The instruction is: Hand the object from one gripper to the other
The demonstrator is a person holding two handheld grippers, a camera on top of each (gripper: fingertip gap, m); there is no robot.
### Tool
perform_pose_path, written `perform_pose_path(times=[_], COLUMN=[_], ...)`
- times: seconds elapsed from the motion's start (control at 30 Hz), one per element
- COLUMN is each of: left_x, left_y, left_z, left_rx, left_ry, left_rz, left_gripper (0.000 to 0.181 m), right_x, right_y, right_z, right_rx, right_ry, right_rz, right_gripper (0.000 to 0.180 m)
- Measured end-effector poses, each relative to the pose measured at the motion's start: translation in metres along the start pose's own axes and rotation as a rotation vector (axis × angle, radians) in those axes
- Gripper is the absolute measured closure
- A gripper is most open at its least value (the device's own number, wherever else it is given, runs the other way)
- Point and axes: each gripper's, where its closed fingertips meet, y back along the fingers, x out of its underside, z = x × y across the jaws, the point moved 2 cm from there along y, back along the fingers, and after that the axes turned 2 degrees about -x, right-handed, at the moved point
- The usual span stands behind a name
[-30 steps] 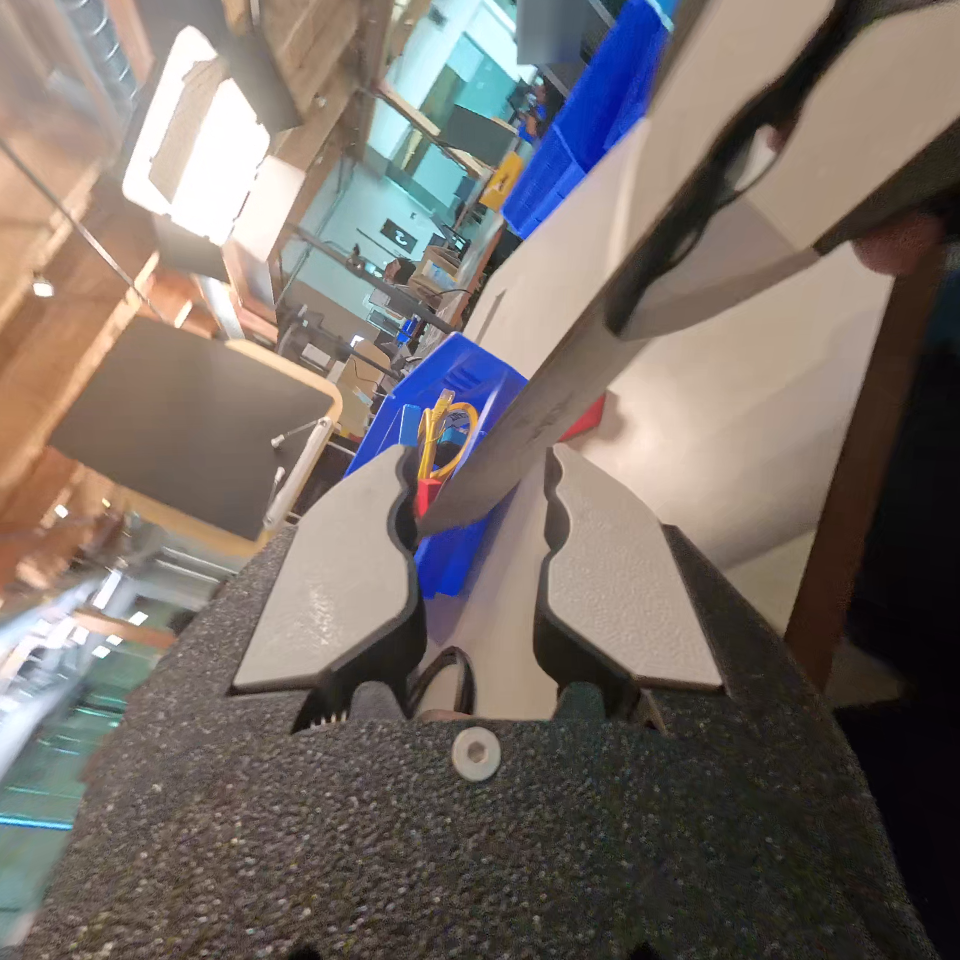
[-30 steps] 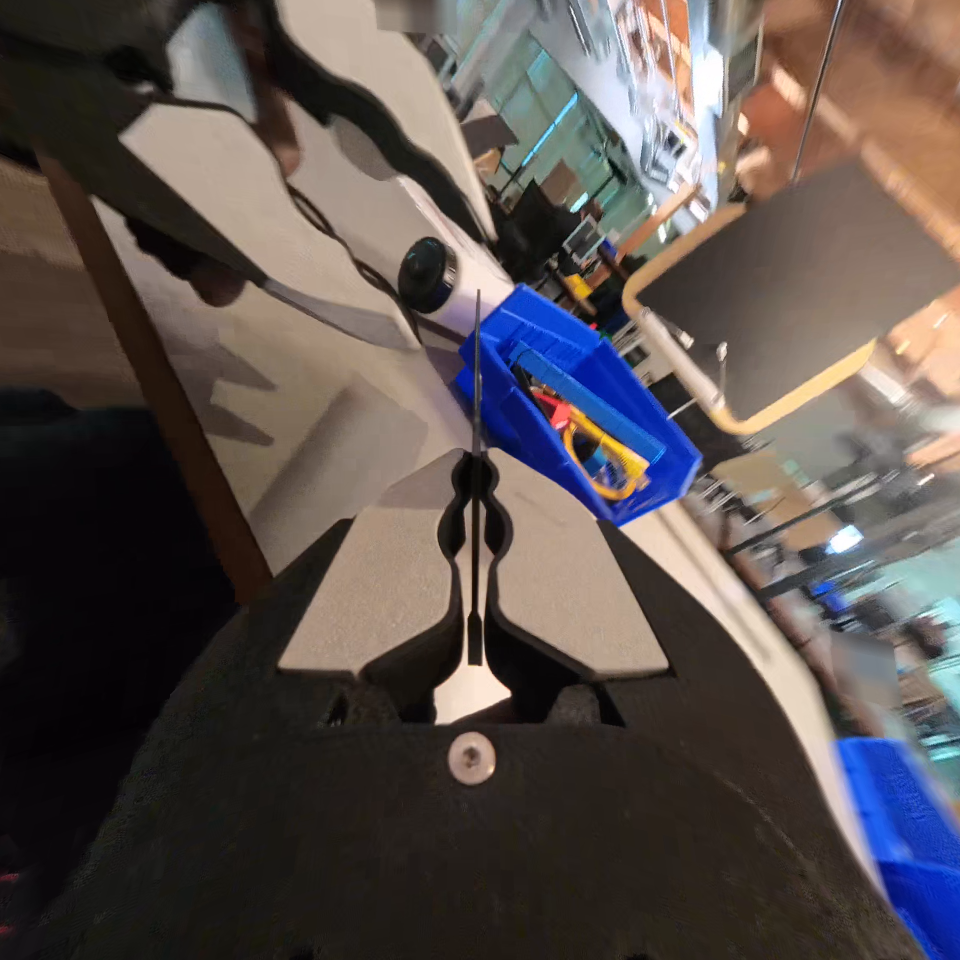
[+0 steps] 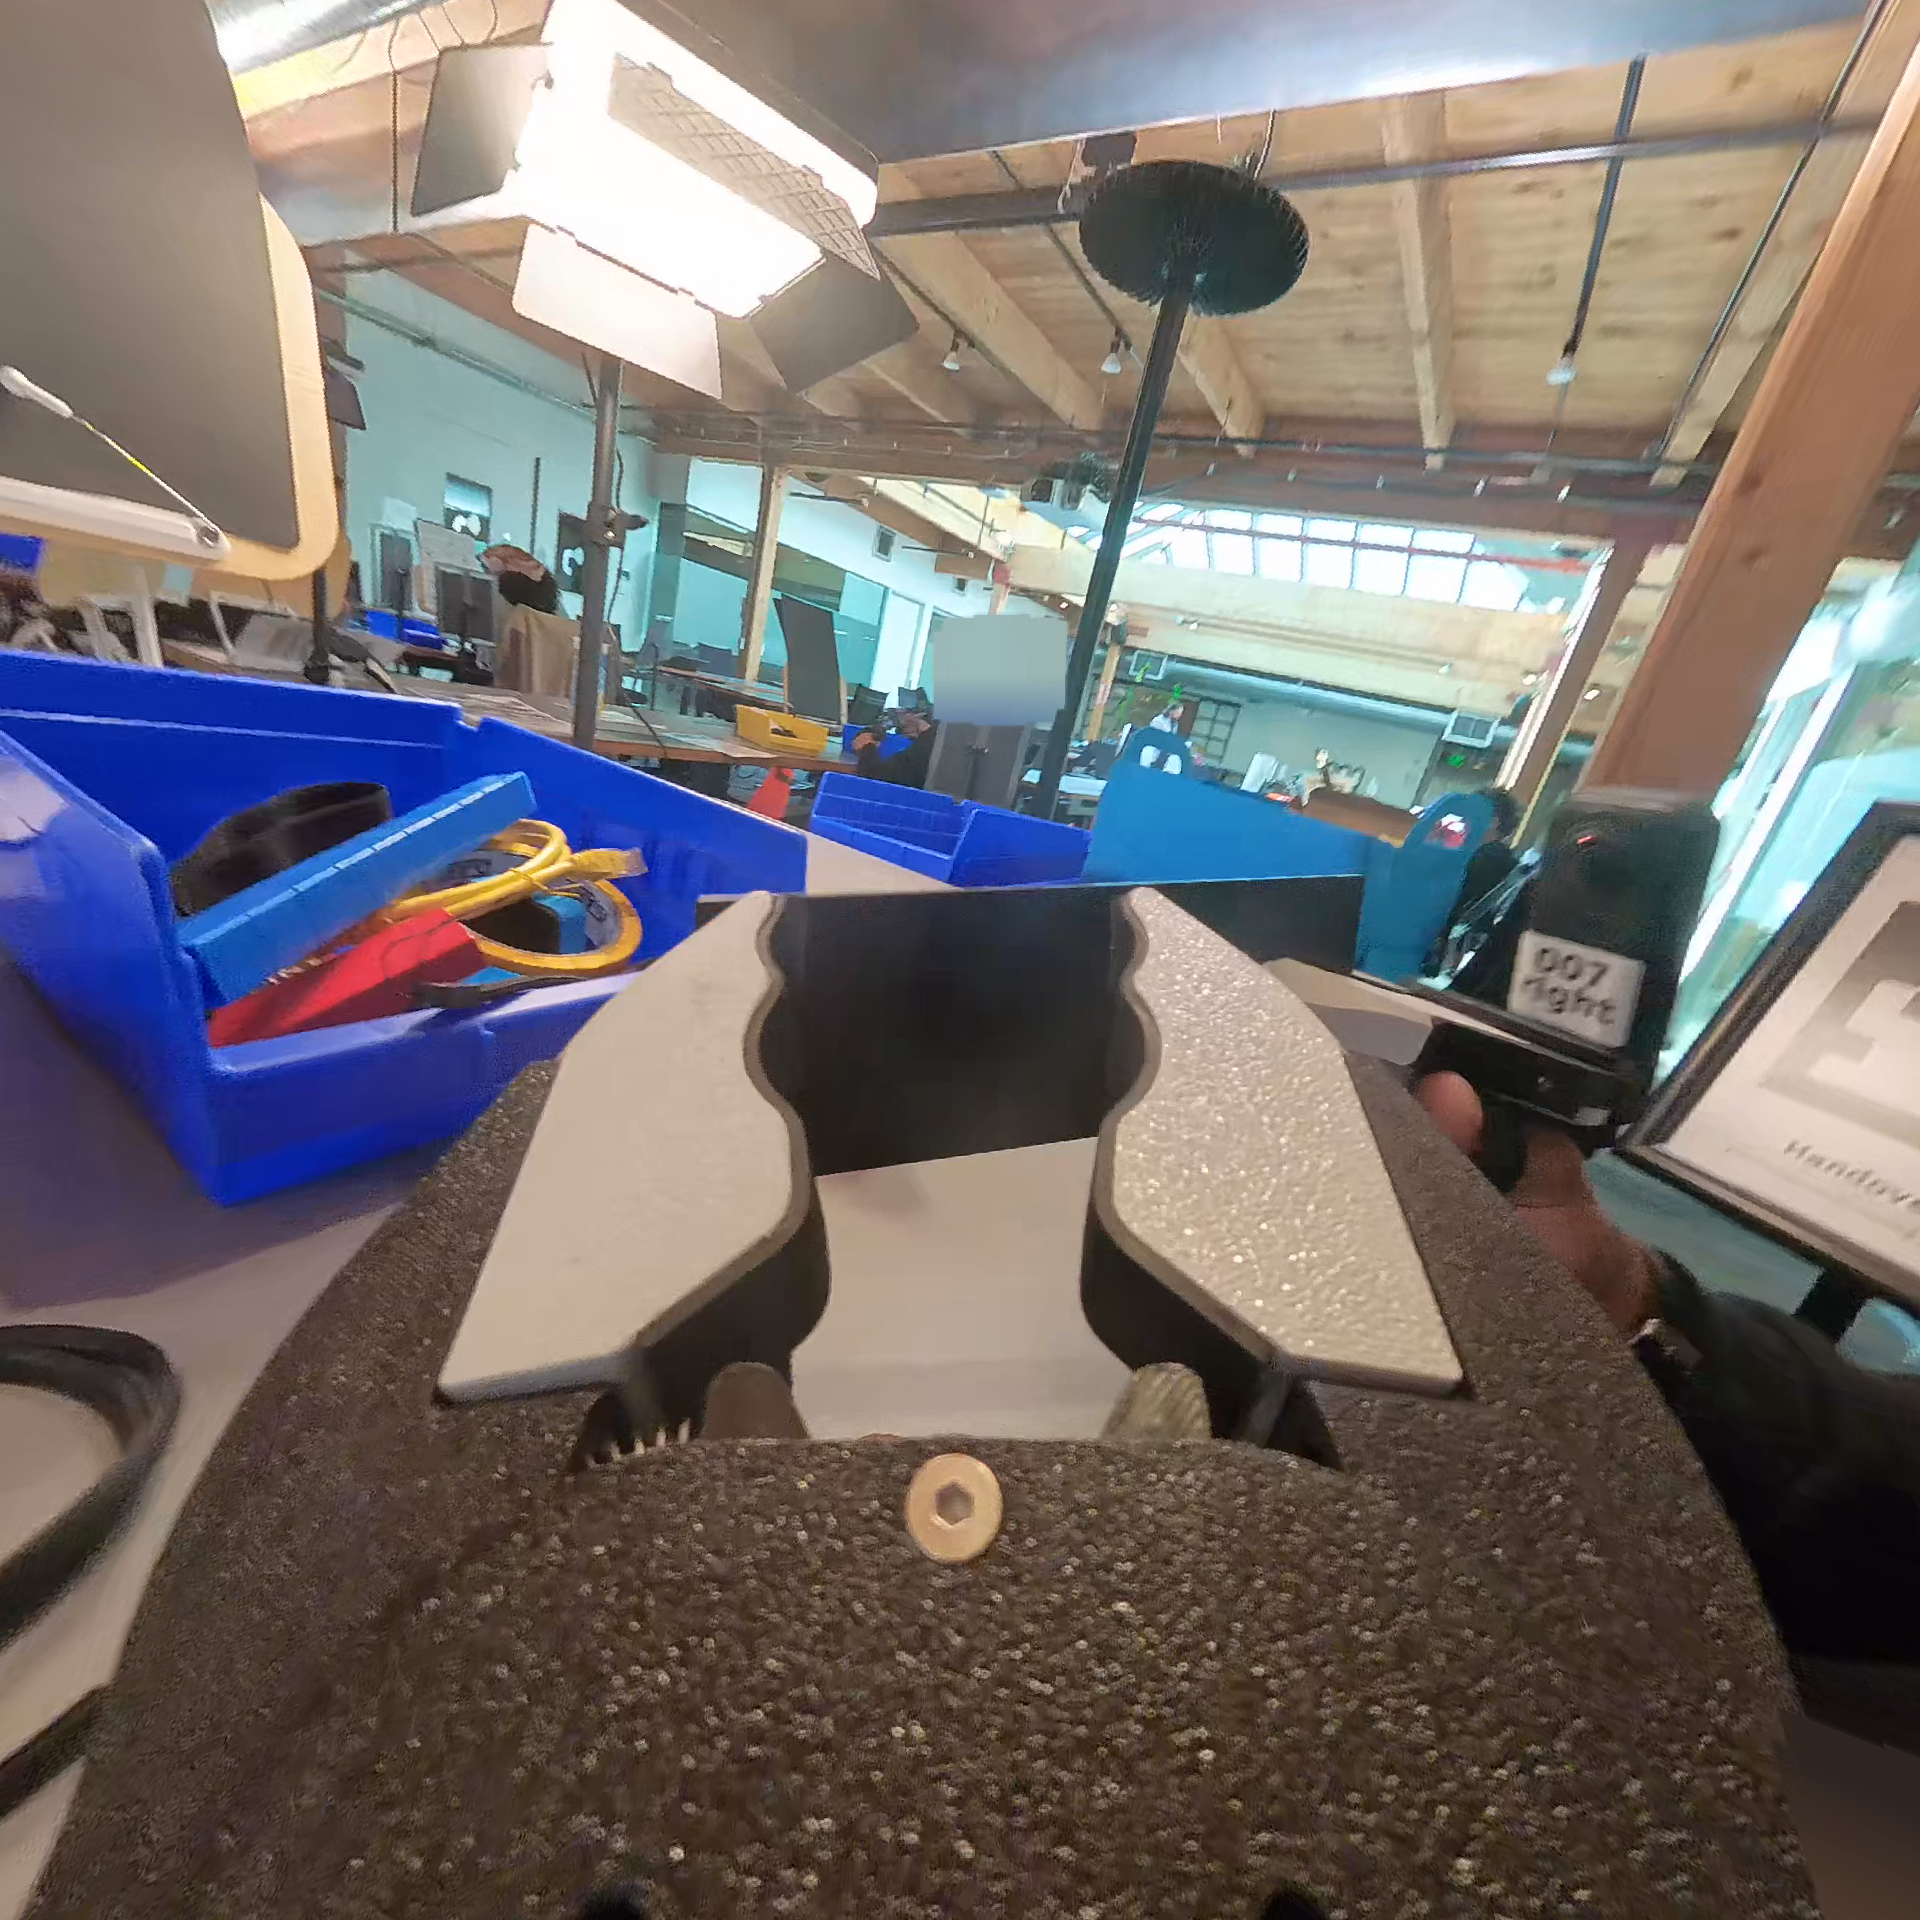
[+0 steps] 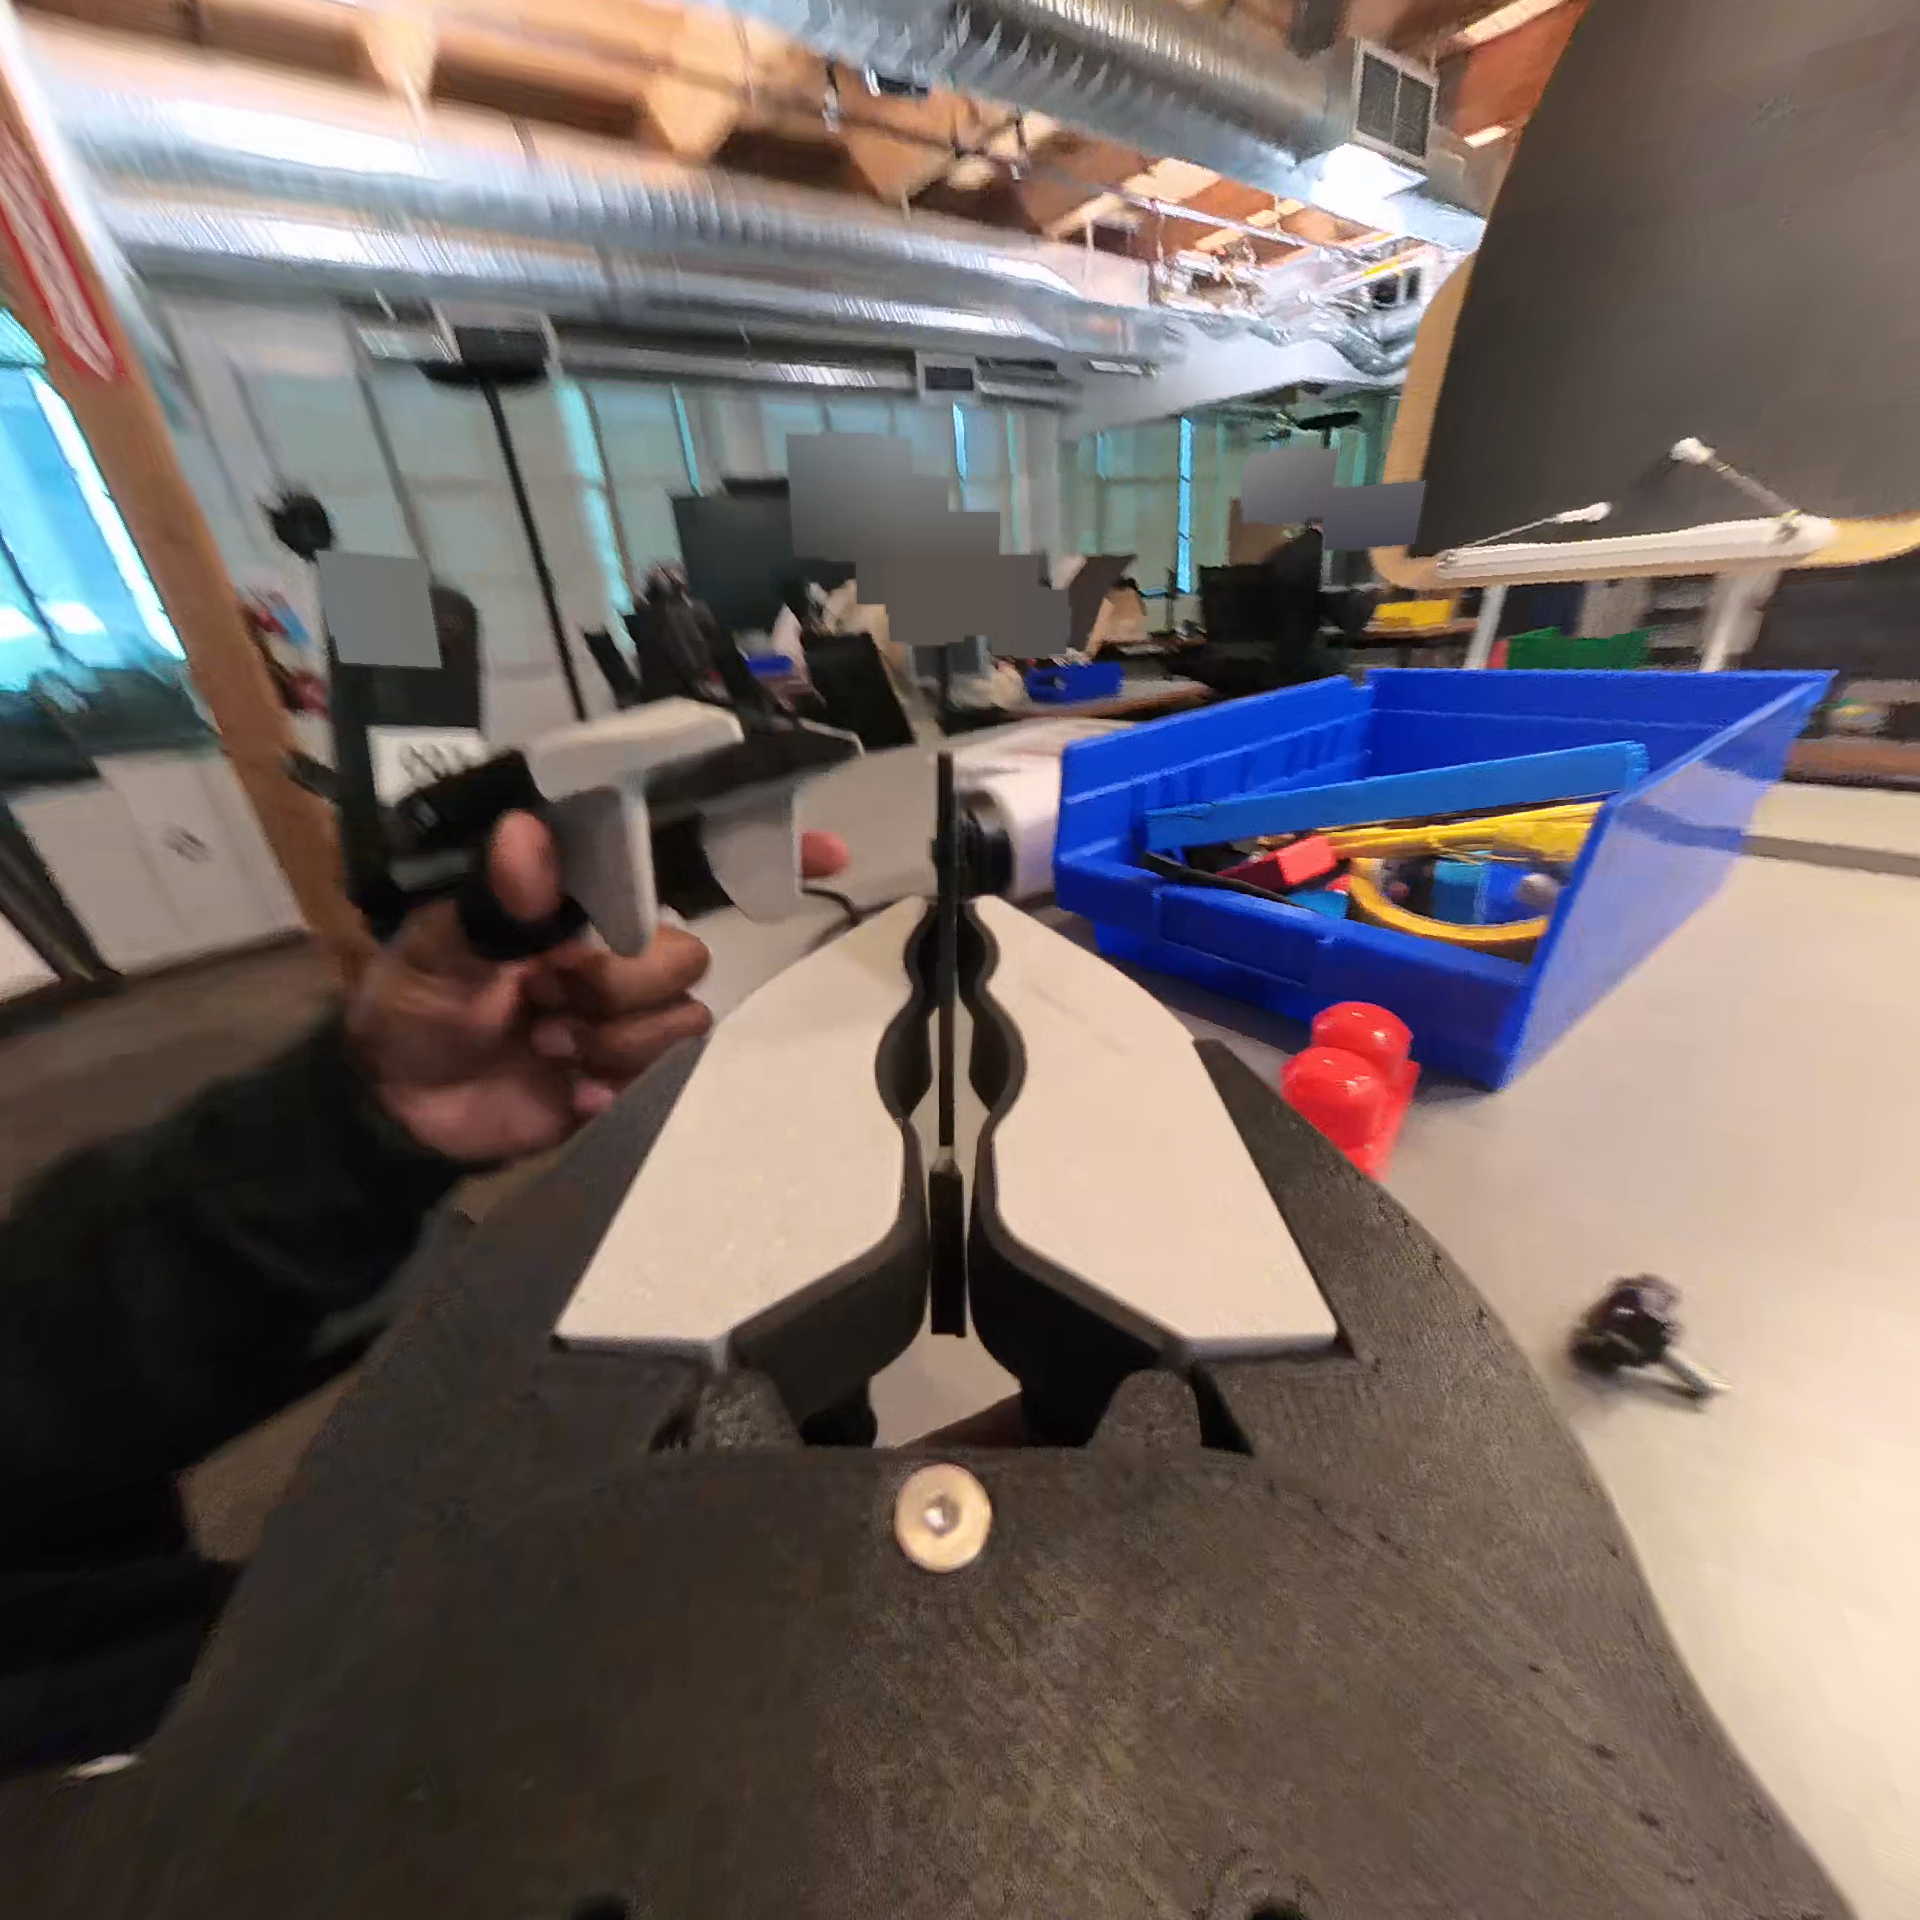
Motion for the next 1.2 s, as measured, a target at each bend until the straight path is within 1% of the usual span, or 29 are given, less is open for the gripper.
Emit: perform_pose_path(times=[0.1,0.2,0.3,0.4,0.53,0.67,0.73,0.77,0.83,0.87,0.93,1.0,1.03,1.1,1.2], left_x=[0.002,0.006,0.011,0.013,0.005,-0.005,-0.012,-0.011,-0.003,0.001,0.006,0.006,0.006,0.004,-0.006], left_y=[-0.003,-0.007,-0.012,-0.016,-0.012,-0.005,0.001,-0.001,-0.011,-0.015,-0.018,-0.016,-0.016,-0.015,-0.008], left_z=[-0.002,-0.012,-0.023,-0.025,-0.019,-0.003,-0.005,-0.011,-0.028,-0.035,-0.048,-0.051,-0.050,-0.049,-0.039], left_rx=[0.022,0.083,0.136,0.137,0.105,0.026,0.056,0.093,0.154,0.167,0.200,0.191,0.189,0.177,0.078], left_ry=[0.062,0.102,0.156,0.220,0.288,0.398,0.460,0.469,0.454,0.437,0.396,0.369,0.368,0.360,0.326], left_rz=[-0.010,-0.001,0.009,0.008,-0.079,-0.238,-0.351,-0.347,-0.266,-0.231,-0.196,-0.193,-0.179,-0.167,-0.222], left_gripper=[0.118,0.117,0.117,0.117,0.117,0.114,0.115,0.117,0.117,0.119,0.136,0.154,0.162,0.180,0.179], right_x=[-0.012,-0.016,-0.018,-0.021,-0.027,-0.038,-0.040,-0.039,-0.034,-0.031,-0.021,-0.017,-0.015,-0.008,-0.013], right_y=[0.006,0.009,0.011,0.015,0.022,0.028,0.027,0.025,0.020,0.016,0.008,0.005,0.003,0.002,0.009], right_z=[-0.003,-0.005,-0.008,-0.017,-0.026,-0.023,-0.017,-0.014,-0.006,-0.001,0.006,0.007,0.004,-0.006,-0.019], right_rx=[-0.079,-0.145,-0.160,-0.155,-0.159,-0.245,-0.272,-0.281,-0.301,-0.309,-0.303,-0.271,-0.238,-0.116,0.068], right_ry=[-0.175,-0.307,-0.353,-0.412,-0.504,-0.596,-0.607,-0.611,-0.619,-0.618,-0.598,-0.563,-0.540,-0.436,-0.189], right_rz=[-0.110,-0.167,-0.190,-0.232,-0.312,-0.404,-0.412,-0.397,-0.367,-0.349,-0.280,-0.242,-0.217,-0.141,-0.123], right_gripper=[0.180,0.179,0.179,0.179,0.179,0.179,0.179,0.179,0.179,0.179,0.179,0.175,0.170,0.157,0.149])
